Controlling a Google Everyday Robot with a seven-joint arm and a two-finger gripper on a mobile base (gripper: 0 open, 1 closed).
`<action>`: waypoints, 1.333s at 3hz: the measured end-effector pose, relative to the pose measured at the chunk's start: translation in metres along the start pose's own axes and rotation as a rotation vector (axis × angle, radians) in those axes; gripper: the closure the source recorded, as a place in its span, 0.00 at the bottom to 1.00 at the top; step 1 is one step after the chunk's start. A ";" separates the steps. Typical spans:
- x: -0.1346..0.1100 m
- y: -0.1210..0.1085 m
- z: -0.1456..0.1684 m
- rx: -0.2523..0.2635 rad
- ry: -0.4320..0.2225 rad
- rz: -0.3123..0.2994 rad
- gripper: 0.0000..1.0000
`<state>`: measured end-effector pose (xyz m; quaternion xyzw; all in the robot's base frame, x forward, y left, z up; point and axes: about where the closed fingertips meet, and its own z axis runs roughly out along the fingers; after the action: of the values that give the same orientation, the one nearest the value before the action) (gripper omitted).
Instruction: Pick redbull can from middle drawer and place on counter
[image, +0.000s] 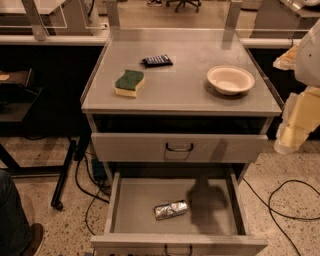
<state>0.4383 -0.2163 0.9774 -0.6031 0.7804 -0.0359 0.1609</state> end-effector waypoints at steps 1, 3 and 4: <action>0.000 0.000 0.000 0.000 0.000 0.000 0.00; -0.009 0.035 0.052 -0.035 -0.034 -0.046 0.00; -0.015 0.054 0.084 -0.076 -0.047 -0.058 0.00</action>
Offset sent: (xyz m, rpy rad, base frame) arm -0.0202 0.0260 -0.0650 0.0343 0.0312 0.0677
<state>0.4164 -0.1760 0.8873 -0.6320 0.7592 0.0035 0.1552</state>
